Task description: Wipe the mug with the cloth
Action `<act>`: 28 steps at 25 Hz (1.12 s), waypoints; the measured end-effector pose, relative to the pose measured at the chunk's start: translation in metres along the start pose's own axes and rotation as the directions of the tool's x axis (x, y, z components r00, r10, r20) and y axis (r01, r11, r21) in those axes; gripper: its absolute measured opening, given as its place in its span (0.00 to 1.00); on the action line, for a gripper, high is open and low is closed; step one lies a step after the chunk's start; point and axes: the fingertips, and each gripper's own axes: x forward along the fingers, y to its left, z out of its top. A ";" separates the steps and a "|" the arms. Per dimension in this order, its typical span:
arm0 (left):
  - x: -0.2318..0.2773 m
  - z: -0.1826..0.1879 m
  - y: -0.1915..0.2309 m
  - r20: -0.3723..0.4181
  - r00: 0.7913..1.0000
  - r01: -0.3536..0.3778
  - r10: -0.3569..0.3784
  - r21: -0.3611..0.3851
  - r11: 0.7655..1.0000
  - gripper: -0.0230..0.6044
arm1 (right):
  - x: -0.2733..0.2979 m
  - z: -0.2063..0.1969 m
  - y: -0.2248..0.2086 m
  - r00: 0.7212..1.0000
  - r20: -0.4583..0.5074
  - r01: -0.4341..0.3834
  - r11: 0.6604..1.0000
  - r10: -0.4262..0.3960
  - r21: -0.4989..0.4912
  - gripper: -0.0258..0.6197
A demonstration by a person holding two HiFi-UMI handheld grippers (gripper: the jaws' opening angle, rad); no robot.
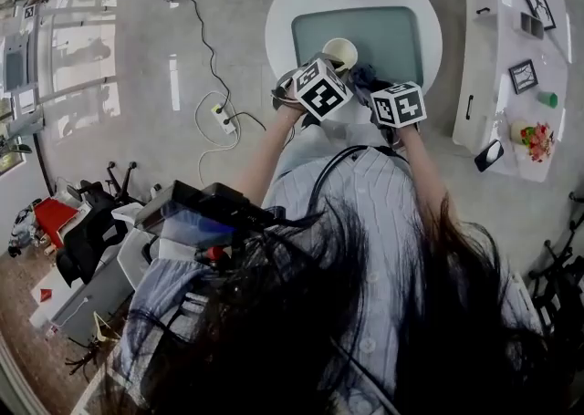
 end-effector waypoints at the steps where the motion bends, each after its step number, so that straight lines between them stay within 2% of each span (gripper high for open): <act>1: -0.001 0.000 -0.003 -0.006 1.000 0.020 -0.020 0.008 1.000 0.12 | 0.000 0.000 0.000 1.000 0.001 -0.004 1.000 0.004 0.006 0.19; 4: -0.004 0.000 -0.012 -0.034 0.997 0.070 -0.069 0.032 0.997 0.12 | -0.001 0.001 -0.001 1.000 0.001 -0.013 1.000 0.013 0.015 0.19; 8: 0.005 -0.002 -0.009 -0.065 0.997 0.054 -0.051 0.053 0.997 0.12 | 0.000 0.003 0.001 1.000 -0.003 -0.015 1.000 0.015 0.015 0.19; 14: 0.019 -0.005 -0.005 -0.094 0.995 0.032 -0.029 0.025 0.999 0.12 | 0.002 0.004 -0.001 1.000 -0.009 -0.020 1.000 0.020 0.014 0.19; 17: 0.021 -0.006 -0.003 -0.112 0.993 0.034 -0.021 0.113 0.993 0.10 | 0.001 0.006 -0.004 1.000 -0.010 -0.022 1.000 0.022 0.017 0.19; 20: 0.024 -0.007 -0.005 -0.143 0.989 0.064 -0.032 0.232 0.971 0.10 | 0.002 0.008 -0.009 1.000 -0.013 -0.022 1.000 0.022 0.012 0.19; 24: 0.021 -0.010 -0.004 -0.177 0.981 0.137 -0.082 0.324 0.936 0.10 | 0.000 0.013 -0.015 1.000 -0.028 -0.007 1.000 0.006 -0.016 0.19; 26: 0.019 -0.015 -0.004 -0.212 0.972 0.178 -0.098 0.401 0.898 0.09 | 0.000 0.014 -0.018 0.999 -0.035 -0.002 1.000 0.001 -0.025 0.19; 28: 0.018 -0.021 -0.004 -0.254 0.962 0.217 -0.101 0.485 0.847 0.09 | 0.000 0.015 -0.020 0.999 -0.044 0.001 0.999 -0.002 -0.034 0.19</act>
